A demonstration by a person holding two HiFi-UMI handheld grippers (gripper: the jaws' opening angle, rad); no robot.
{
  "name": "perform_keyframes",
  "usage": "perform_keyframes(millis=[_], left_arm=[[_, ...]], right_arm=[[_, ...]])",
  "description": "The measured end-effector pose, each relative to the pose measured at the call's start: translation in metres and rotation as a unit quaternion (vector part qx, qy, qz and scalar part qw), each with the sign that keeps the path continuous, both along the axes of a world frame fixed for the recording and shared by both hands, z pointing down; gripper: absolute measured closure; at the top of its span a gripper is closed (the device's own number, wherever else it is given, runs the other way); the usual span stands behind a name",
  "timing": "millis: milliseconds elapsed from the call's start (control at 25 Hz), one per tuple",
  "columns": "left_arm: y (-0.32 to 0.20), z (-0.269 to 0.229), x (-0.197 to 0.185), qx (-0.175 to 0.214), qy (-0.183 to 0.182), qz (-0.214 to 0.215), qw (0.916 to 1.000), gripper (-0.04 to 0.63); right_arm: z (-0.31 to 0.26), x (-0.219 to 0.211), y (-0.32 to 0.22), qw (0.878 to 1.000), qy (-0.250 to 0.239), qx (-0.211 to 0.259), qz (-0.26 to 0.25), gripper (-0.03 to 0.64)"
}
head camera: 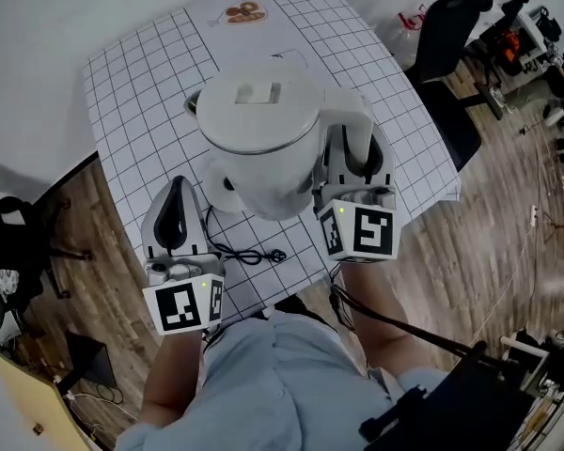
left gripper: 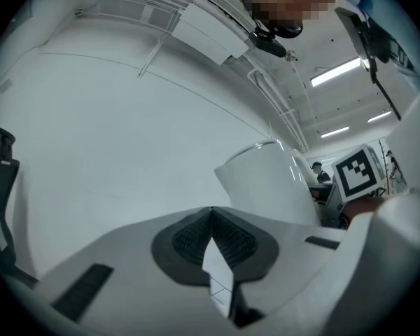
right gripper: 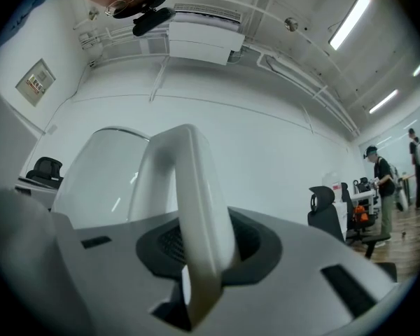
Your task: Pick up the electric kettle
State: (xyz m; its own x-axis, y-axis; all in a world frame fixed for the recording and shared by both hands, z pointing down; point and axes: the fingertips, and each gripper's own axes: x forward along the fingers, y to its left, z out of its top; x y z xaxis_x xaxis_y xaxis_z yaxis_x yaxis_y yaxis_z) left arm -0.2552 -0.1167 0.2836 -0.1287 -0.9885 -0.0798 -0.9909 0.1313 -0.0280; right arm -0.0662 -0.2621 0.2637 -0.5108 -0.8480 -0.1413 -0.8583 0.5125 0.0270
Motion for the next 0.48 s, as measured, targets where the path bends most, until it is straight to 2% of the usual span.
perform_keyframes(millis=[480], left_arm=[[-0.022, 0.012, 0.078, -0.025, -0.002, 0.066, 0.9975, 0.595]], right_arm=[[0.046, 0.103, -0.003, 0.996, 0.030, -0.031, 0.079, 0.538]])
